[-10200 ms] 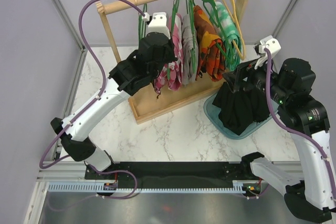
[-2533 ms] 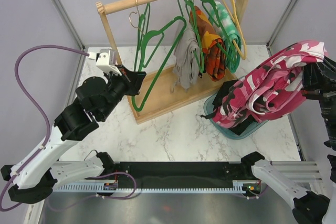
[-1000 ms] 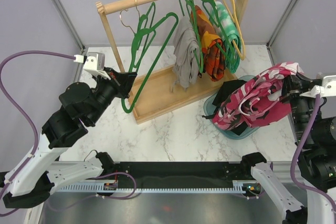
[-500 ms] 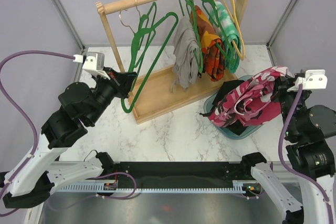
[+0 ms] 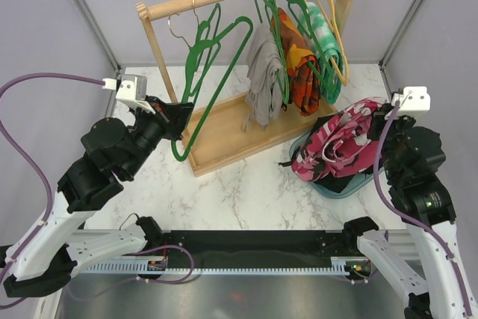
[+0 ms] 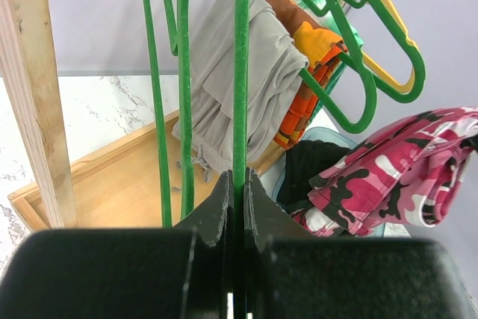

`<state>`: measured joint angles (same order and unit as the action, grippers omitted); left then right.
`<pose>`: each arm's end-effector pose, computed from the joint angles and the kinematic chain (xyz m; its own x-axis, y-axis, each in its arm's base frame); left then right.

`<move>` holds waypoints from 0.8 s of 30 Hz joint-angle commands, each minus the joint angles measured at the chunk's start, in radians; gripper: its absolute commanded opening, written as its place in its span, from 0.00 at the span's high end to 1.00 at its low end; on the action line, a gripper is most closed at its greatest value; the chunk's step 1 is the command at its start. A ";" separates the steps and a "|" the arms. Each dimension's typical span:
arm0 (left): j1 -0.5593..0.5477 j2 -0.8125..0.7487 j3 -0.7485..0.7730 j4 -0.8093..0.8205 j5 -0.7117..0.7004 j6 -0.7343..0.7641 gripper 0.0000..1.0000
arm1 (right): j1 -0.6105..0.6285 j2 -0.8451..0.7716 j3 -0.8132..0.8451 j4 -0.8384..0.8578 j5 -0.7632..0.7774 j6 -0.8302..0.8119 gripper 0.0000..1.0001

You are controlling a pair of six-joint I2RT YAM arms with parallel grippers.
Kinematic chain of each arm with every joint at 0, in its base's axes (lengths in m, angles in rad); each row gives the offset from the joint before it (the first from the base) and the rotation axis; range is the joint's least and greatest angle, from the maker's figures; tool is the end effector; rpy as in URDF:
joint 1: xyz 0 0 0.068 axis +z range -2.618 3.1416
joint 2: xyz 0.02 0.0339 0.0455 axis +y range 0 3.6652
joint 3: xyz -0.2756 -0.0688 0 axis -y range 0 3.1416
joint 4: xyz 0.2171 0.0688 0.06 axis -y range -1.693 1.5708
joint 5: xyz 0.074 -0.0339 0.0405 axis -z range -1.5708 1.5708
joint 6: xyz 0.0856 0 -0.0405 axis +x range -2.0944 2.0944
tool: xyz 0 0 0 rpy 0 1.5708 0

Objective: Remove the trousers from the hanger

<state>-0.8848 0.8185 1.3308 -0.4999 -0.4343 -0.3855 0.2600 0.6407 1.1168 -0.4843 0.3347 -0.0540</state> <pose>0.1185 -0.0879 0.4753 -0.1565 -0.3474 -0.9246 0.4064 0.8305 -0.3808 0.1226 0.0035 0.4298 -0.0119 -0.0559 -0.9984 0.0741 0.9956 -0.0567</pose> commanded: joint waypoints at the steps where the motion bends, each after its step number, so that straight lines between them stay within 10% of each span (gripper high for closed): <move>1: 0.004 -0.013 0.036 0.035 0.005 0.039 0.98 | 0.004 0.004 -0.014 0.135 0.039 0.054 1.00; 24: 0.004 -0.016 0.030 0.037 0.046 0.126 0.98 | -0.186 0.056 -0.359 0.073 0.000 0.302 1.00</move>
<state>-0.8848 0.8089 1.3308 -0.4999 -0.4057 -0.3016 0.1352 0.6693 0.7898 -0.4210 0.4004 0.1894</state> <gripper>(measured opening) 0.061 0.045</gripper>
